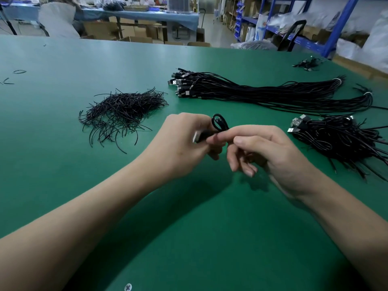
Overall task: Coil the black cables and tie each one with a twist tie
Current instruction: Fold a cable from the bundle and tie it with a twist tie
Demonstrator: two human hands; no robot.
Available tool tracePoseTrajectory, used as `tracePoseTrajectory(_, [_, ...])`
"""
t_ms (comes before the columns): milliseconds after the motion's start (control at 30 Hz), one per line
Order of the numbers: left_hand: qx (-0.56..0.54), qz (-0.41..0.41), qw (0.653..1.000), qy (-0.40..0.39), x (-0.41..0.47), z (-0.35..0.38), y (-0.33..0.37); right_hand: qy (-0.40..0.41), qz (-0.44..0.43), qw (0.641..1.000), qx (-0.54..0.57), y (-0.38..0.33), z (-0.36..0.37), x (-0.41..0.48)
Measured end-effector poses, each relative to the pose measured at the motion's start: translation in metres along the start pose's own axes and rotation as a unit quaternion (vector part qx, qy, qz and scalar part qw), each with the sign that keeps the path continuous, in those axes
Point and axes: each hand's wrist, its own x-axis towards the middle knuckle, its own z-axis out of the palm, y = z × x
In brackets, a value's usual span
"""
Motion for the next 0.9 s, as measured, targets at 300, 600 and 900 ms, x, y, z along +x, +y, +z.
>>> tracePoseTrajectory(300, [-0.162, -0.008, 0.980, -0.117, 0.003, -0.005, 0.000, 0.136, -0.201, 0.922, -0.302, -0.006, 0.006, -0.004])
tracePoseTrajectory(600, [-0.249, -0.050, 0.936, -0.242, -0.004, -0.010, -0.004, 0.052, -0.024, 0.988, -0.145, -0.001, -0.002, -0.001])
tracePoseTrajectory(900, [-0.228, -0.059, 0.949, -0.210, -0.002, -0.008, 0.001, 0.063, -0.014, 0.983, -0.172, 0.000, 0.000, 0.000])
